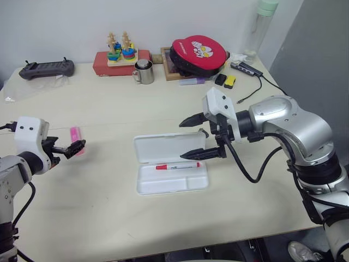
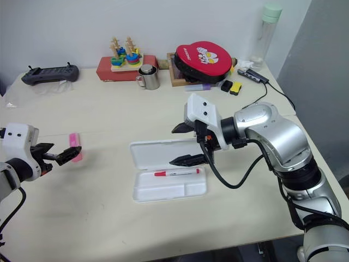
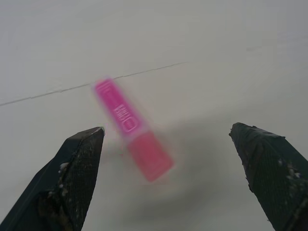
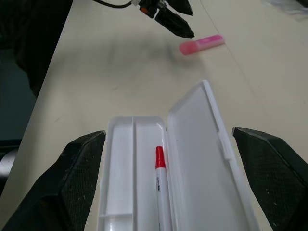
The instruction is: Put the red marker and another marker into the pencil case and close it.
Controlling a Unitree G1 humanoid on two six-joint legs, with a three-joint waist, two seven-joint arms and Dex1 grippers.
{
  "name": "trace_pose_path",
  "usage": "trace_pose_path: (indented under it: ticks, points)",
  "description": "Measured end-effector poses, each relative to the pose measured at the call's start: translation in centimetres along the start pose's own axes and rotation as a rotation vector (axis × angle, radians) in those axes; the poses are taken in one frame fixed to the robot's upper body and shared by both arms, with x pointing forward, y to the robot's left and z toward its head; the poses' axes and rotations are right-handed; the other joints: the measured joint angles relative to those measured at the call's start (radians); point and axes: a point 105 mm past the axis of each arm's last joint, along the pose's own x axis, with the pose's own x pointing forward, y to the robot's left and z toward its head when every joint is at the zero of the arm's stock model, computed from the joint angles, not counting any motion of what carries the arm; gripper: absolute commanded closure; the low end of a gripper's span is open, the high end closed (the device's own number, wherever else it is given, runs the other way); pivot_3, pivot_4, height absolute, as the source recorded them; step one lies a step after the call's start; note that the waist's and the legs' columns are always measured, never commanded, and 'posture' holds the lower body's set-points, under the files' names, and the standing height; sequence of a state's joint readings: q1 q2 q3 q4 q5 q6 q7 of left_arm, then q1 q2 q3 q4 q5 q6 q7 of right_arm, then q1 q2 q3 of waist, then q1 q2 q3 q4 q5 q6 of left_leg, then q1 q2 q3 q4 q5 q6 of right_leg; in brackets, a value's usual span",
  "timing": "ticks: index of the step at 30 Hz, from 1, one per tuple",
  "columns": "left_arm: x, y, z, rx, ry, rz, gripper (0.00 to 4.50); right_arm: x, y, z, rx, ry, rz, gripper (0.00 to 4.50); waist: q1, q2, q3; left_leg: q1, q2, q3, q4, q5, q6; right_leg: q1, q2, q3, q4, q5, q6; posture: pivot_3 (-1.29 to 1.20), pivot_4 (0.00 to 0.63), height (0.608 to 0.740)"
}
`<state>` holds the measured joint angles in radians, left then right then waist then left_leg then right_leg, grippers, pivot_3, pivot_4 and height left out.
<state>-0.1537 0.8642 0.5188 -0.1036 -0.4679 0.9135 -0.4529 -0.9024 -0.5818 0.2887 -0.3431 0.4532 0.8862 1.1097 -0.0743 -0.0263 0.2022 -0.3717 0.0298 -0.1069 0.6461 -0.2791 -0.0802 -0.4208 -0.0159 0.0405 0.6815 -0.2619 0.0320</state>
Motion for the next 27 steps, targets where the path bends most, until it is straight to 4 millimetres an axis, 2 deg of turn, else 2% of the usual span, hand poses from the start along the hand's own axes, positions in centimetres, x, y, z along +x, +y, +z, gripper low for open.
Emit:
trace_pose_path:
  ticks: [8, 13, 27]
  points:
    - [1.2, 1.9, -0.2, -0.071, 0.007, 0.143, 0.0, -0.1, -0.2, 0.0, -0.008, 0.002, -0.018, 0.06, 0.016, 0.0, 0.0, 0.0, 0.0, 0.0, 0.0, 0.0, 0.0, 0.0, -0.001, 0.0, 0.0, 0.0, 0.0, 0.0, 0.15, 0.74]
    - [2.9, 2.9, 0.2, -0.114, 0.008, 0.227, 0.0, -0.4, -0.2, -0.1, -0.015, 0.012, -0.025, 0.06, 0.02, -0.001, -0.001, -0.001, -0.001, 0.0, 0.001, 0.0, 0.0, 0.0, -0.001, -0.001, 0.0, 0.0, 0.0, 0.0, 0.15, 0.74]
    - [5.7, 3.3, -0.2, -0.153, 0.035, 0.299, 0.0, -0.5, 0.0, -0.1, -0.023, 0.007, -0.023, 0.06, 0.02, -0.002, -0.001, -0.001, -0.001, 0.0, 0.001, 0.0, 0.0, -0.001, -0.001, -0.001, 0.0, 0.0, 0.001, 0.0, 0.15, 0.74]
